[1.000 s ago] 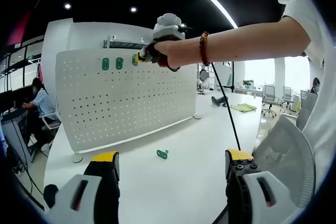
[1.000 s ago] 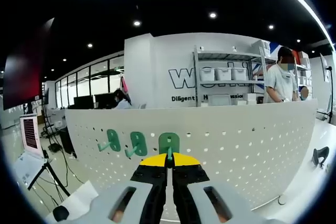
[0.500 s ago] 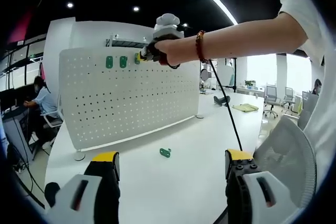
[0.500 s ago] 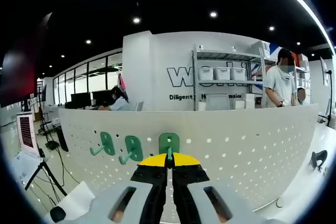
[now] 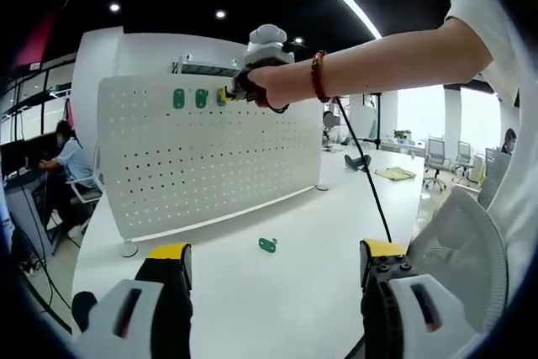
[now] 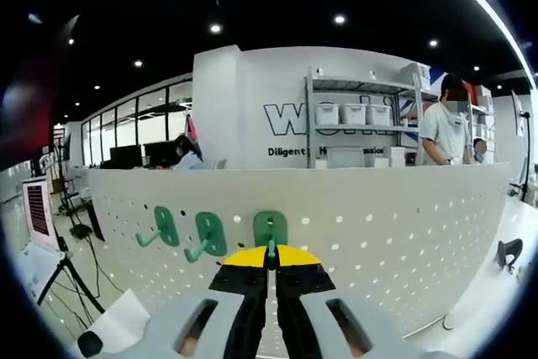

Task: Insert the hook assembly into the mounting plate slot until the hook locks in place.

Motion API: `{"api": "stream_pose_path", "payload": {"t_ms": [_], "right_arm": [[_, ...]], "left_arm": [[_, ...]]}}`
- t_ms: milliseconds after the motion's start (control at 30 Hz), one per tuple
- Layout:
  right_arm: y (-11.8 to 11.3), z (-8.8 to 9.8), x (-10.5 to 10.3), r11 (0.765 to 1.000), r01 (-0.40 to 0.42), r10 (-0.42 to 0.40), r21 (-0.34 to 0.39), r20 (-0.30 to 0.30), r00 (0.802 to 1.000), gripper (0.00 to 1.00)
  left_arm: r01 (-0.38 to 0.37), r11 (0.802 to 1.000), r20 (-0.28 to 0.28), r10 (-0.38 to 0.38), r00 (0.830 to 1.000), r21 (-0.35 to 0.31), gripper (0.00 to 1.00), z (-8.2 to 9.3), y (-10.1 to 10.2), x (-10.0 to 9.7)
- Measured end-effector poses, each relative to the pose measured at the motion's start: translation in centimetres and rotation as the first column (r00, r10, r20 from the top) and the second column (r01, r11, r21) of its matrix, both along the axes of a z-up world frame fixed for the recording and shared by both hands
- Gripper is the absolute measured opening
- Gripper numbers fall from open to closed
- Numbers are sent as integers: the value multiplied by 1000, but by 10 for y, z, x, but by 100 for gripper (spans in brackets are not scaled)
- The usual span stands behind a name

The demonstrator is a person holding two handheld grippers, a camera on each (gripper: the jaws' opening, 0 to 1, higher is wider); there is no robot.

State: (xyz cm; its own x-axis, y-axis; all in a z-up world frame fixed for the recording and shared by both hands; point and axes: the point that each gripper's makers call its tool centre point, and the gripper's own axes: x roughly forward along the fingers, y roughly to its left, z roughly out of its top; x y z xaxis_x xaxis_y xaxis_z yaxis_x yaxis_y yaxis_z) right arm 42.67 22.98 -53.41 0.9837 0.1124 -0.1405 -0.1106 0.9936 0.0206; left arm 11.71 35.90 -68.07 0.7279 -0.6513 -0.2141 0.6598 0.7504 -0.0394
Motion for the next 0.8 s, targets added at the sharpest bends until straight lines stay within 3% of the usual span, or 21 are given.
{"api": "stream_pose_path", "payload": {"t_ms": [667, 800], "right_arm": [[4, -3, 0, 1000, -2, 2, -21, -19, 1000, 2], [6, -3, -2, 998, -10, 9, -61, -17, 1000, 3]], "left_arm": [[-2, 1000, -5, 2, 1000, 3, 83, -1, 1, 2], [3, 1000, -3, -3, 1000, 2, 83, 0, 0, 2]]}}
